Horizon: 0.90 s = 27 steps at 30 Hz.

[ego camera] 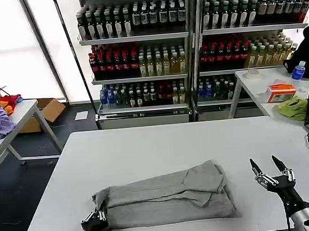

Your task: Fold and organize the clothes.

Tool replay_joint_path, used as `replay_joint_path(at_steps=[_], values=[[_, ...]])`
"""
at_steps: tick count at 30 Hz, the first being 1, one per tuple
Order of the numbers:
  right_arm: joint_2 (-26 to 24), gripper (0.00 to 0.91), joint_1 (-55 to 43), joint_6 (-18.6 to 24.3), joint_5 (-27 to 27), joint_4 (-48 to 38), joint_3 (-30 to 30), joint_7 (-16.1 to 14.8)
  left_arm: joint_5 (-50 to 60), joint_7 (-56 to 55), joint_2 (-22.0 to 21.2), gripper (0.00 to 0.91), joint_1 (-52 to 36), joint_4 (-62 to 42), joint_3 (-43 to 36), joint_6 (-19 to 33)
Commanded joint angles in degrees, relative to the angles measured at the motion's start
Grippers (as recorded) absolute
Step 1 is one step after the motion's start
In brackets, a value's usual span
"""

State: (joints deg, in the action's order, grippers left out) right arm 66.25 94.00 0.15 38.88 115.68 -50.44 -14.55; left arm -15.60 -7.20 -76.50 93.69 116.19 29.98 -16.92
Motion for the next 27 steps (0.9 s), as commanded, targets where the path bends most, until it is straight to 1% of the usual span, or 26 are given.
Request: replay_joint_path(at_steps=[1,4,6,7,8,9,10,11,15,18,20,21,22,27], values=[[-0.1,0.907,0.0,0.0,0.4,0.0,-0.1,0.1,-3.5,2.8,4.3,0.01,-0.5,4.0,7.1,-1.2],[-0.5,0.907,0.0,0.0,0.5,0.1,-0.2,0.1,-5.0,6.0,10.4,0.01,-0.7,4.3,14.1,-2.3],[-0.7,0.907,0.0,0.0,0.7,0.1,-0.3,0.1,-7.3,8.4,15.9,0.01,-0.6,3.7,19.2,-3.5],[-0.7,0.907,-0.1,0.0,0.7,0.1,-0.3,0.1,-8.4,8.7,17.2,0.01,-0.6,3.3,20.6,-3.6],[-0.7,0.907,-0.1,0.0,0.8,0.1,-0.3,0.1,-10.5,9.9,19.9,0.01,-0.7,2.6,23.7,-5.3],[-0.7,0.907,-0.1,0.0,0.7,0.1,-0.2,0.1,-11.7,10.6,21.8,0.01,-0.8,1.4,25.1,-6.3],[-0.7,0.907,-0.1,0.0,0.7,0.2,-0.1,0.1,-11.8,10.8,22.7,0.01,-0.9,0.6,26.1,-6.6],[-0.7,0.907,-0.1,0.0,0.7,0.2,0.1,0.1,-12.2,11.9,24.9,0.01,-1.1,-0.9,27.9,-6.9],[-0.8,0.907,-0.1,0.0,0.6,0.5,0.6,0.2,-14.5,13.3,29.9,0.01,-2.5,-4.1,29.7,-9.6],[-0.8,0.907,0.0,0.0,0.6,0.7,0.7,0.1,-21.3,12.5,31.8,0.02,-4.7,-2.7,28.5,-13.0],[-0.7,0.907,0.2,0.0,0.5,0.8,0.7,0.1,-26.3,9.4,32.0,0.01,-6.7,-0.2,26.5,-15.1],[-0.7,0.907,0.3,0.1,0.5,0.8,0.7,0.1,-27.5,6.4,31.6,0.02,-7.8,1.9,25.3,-14.5],[-0.7,0.907,0.4,0.1,0.5,1.0,0.7,0.1,-29.4,4.7,31.0,0.01,-9.0,3.0,23.3,-14.3],[-0.6,0.907,0.7,0.1,0.5,1.5,0.5,0.1,-32.8,0.8,30.5,0.01,-10.8,11.2,14.9,-15.0]])
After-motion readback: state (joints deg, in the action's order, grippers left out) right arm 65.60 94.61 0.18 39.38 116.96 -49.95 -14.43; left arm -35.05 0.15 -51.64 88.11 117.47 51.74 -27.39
